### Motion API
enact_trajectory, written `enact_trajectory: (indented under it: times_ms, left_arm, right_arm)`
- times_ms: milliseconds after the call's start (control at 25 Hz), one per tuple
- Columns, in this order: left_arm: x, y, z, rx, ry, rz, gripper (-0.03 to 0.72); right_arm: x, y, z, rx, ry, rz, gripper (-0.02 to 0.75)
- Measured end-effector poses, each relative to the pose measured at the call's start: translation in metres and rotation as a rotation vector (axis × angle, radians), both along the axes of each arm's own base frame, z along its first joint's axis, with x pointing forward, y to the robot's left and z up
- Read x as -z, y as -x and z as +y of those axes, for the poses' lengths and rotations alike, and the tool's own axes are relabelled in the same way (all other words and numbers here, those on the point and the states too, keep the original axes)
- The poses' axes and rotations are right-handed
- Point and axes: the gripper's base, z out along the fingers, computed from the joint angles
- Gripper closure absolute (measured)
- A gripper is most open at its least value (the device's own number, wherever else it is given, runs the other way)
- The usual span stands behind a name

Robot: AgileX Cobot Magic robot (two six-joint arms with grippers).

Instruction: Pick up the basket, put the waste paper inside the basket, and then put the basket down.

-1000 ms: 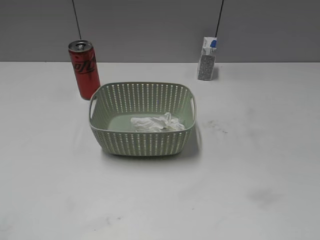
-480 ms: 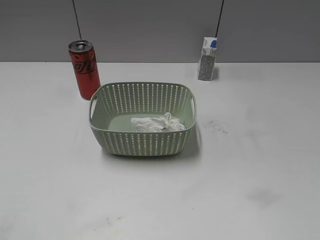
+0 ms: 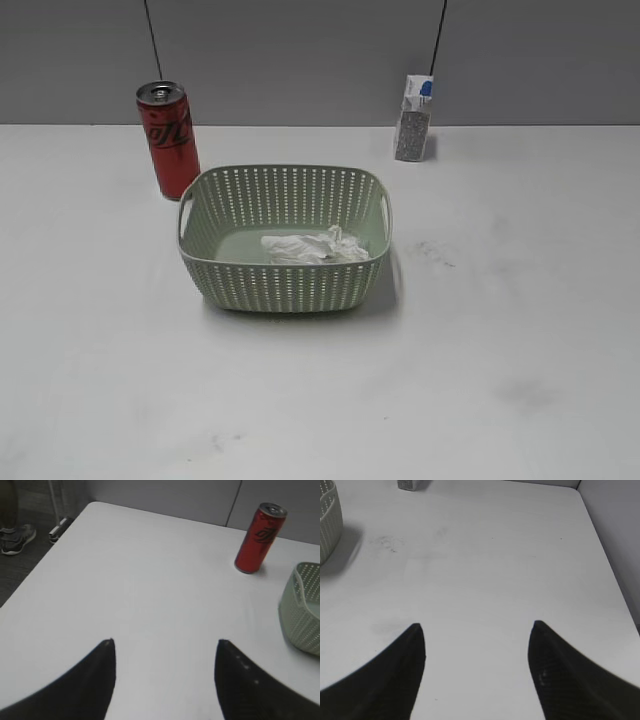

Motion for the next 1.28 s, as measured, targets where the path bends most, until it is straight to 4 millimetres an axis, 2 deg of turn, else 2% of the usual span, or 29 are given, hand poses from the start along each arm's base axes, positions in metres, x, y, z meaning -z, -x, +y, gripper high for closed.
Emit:
enact_trajectory:
  times_ms: [400, 720, 1280]
  left_arm:
    - [0.0, -0.0001, 0.0012, 0.157, -0.004, 0.0, 0.219]
    - [0.0, 0.0, 0.0011, 0.108, -0.006, 0.0, 0.263]
    - [0.0, -0.0001, 0.0026, 0.078, -0.023, 0.0, 0.292]
  right_arm:
    - [0.0, 0.0, -0.0001, 0.0, 0.001, 0.0, 0.247]
    - [0.0, 0.0, -0.0001, 0.0, 0.001, 0.0, 0.247]
    - [0.0, 0.0, -0.0001, 0.0, 0.001, 0.0, 0.247]
